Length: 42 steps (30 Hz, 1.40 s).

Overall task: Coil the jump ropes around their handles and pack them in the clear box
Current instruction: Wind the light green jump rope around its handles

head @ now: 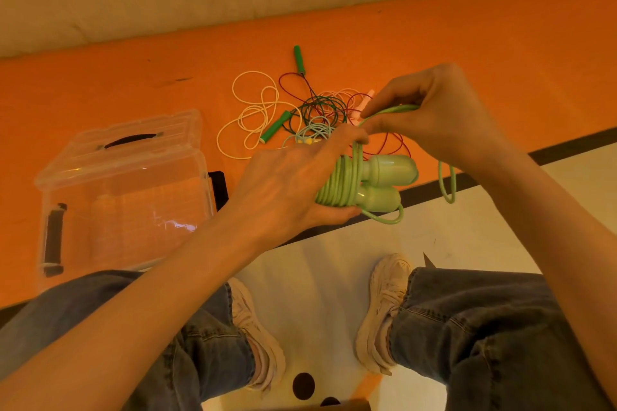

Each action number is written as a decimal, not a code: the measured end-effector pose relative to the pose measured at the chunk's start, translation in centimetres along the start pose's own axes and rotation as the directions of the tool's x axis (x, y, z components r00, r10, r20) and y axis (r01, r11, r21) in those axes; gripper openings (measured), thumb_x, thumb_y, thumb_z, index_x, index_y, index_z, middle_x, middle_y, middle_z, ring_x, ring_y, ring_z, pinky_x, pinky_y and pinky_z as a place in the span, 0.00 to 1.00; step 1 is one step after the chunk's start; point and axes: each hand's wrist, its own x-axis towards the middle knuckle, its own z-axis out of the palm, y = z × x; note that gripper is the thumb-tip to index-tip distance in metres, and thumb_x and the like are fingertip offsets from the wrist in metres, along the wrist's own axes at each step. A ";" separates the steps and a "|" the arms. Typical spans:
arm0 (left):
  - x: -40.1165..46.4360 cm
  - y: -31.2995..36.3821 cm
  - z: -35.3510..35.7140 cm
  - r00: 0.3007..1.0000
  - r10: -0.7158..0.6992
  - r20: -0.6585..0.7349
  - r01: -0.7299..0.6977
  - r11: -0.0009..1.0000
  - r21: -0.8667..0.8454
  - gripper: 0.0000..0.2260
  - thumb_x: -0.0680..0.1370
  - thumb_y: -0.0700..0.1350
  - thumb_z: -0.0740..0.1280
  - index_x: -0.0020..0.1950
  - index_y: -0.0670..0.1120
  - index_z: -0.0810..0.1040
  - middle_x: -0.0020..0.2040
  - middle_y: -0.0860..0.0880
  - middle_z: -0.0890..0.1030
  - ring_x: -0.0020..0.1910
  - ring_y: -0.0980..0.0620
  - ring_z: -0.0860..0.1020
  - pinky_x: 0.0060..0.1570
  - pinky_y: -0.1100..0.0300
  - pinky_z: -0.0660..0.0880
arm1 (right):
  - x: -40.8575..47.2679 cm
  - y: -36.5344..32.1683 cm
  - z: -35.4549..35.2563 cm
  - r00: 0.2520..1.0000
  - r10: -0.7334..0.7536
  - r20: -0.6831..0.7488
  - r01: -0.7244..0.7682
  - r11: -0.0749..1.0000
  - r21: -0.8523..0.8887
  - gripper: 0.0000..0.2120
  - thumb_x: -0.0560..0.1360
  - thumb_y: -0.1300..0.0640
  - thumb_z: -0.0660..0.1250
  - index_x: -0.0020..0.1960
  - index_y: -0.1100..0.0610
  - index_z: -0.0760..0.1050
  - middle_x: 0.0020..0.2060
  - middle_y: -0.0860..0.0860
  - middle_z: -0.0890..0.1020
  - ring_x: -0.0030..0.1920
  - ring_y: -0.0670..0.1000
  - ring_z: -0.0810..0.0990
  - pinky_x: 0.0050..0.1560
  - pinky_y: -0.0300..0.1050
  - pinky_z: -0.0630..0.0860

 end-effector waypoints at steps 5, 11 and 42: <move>-0.1 -0.4 0.0 0.998 0.056 0.004 -0.056 0.998 -0.032 0.28 0.70 0.67 0.60 0.65 0.55 0.70 0.56 0.55 0.79 0.45 0.54 0.79 0.31 0.59 0.69 | 0.0 0.2 0.1 0.999 0.022 0.025 -0.023 0.999 0.040 0.05 0.66 0.56 0.77 0.41 0.53 0.83 0.37 0.49 0.85 0.39 0.47 0.83 0.44 0.46 0.78; -0.3 0.2 0.0 0.999 -0.031 -0.036 0.026 0.992 -0.125 0.29 0.70 0.65 0.67 0.64 0.51 0.69 0.50 0.55 0.78 0.35 0.60 0.68 0.27 0.69 0.60 | 0.1 0.4 -0.4 0.997 0.047 0.068 -0.056 0.989 0.140 0.07 0.68 0.59 0.75 0.45 0.58 0.84 0.39 0.54 0.85 0.39 0.46 0.81 0.40 0.42 0.77; 0.1 -1.6 1.2 0.964 -0.251 -0.082 0.254 0.967 0.025 0.29 0.72 0.56 0.72 0.67 0.46 0.67 0.58 0.46 0.74 0.43 0.43 0.79 0.29 0.58 0.65 | -4.2 -2.2 0.9 0.883 0.200 0.425 -0.209 0.978 -0.025 0.09 0.78 0.55 0.63 0.50 0.52 0.82 0.34 0.43 0.82 0.31 0.41 0.78 0.37 0.34 0.76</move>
